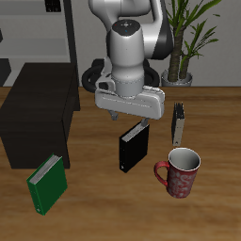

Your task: Place the black book upright on top of the shelf

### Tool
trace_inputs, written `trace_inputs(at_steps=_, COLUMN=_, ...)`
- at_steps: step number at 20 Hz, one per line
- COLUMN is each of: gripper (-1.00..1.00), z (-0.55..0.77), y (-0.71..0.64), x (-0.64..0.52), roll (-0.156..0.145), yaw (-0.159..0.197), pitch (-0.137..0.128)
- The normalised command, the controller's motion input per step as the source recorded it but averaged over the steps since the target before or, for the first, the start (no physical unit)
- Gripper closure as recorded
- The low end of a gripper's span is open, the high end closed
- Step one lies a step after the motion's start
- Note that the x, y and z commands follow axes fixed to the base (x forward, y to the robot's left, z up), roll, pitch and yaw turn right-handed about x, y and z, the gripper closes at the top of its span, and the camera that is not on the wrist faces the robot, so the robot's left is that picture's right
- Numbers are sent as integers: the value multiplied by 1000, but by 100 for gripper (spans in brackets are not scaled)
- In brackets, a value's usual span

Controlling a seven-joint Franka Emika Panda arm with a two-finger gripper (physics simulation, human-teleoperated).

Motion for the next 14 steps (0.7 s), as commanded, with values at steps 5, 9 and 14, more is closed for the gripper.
trace_inputs(at_steps=5, gripper=-100, z=-311, y=-17, x=109, roll=1, yaw=-7, pitch=23)
trace_inputs(at_steps=9, gripper=-100, z=-406, y=-63, x=99, roll=-6, yaw=-29, pitch=68)
trace_inputs(at_steps=14, gripper=-100, z=-301, y=-67, x=65, roll=5, yaw=-24, pitch=37)
